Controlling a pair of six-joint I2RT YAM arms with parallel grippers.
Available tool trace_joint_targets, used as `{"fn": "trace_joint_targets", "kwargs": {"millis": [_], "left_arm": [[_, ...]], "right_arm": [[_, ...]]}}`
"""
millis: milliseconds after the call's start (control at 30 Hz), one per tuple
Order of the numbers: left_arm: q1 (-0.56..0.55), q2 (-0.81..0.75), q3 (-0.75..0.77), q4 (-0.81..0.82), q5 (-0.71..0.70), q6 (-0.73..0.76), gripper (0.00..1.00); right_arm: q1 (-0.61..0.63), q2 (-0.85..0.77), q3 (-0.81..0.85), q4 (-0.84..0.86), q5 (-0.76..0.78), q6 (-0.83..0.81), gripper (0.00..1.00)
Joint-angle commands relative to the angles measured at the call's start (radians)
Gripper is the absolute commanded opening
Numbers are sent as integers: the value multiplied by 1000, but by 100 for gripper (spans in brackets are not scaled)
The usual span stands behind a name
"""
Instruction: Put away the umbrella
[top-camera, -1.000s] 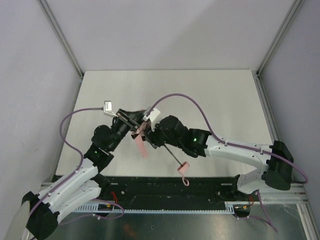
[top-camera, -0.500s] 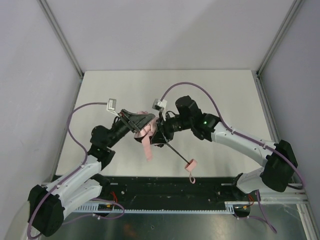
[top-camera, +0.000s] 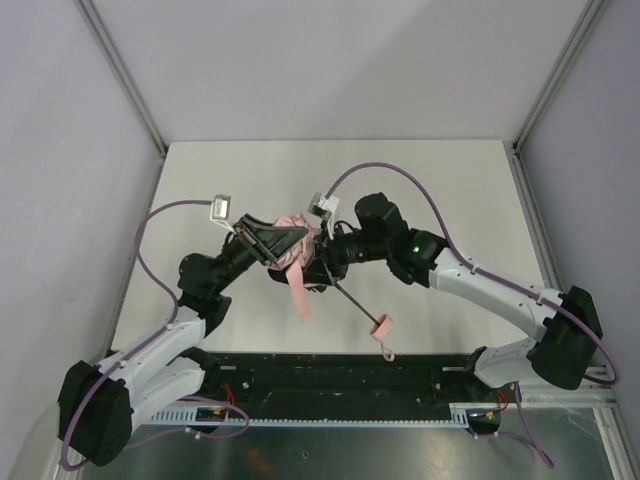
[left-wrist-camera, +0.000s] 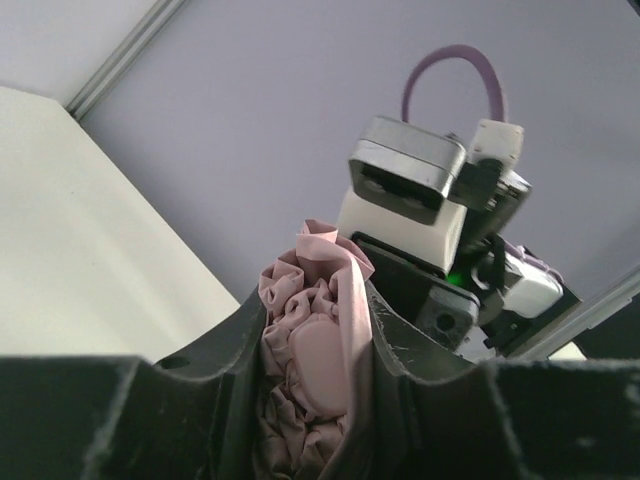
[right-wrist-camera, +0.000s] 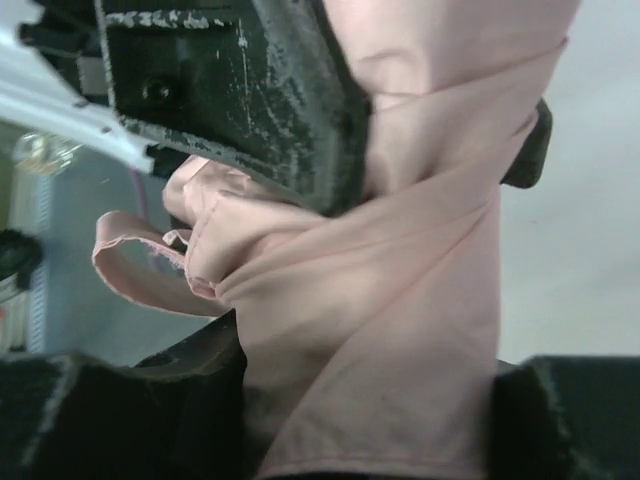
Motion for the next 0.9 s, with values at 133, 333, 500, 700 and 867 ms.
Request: {"fn": "trace_joint_targets", "kwargs": {"millis": [133,333,500,700,867], "left_arm": [[-7,-19,-53,2,-190,-7,0],[-35,-47,-61,-118,-302,-10,0],[-43,-46,-58,-165,-320,-52,0],[-29,-51,-54,-200,-281,-43,10],[5,-35,-41,-206,-166,-22,60]], "right_arm": [[187,-34,10,53,705,-66,58],[258,-3,10,106,893,-133,53],[262,36,4,140,901,-179,7],[187,16,-29,137,582,-185,0],[64,-29,-56,114,289,-155,0]]}}
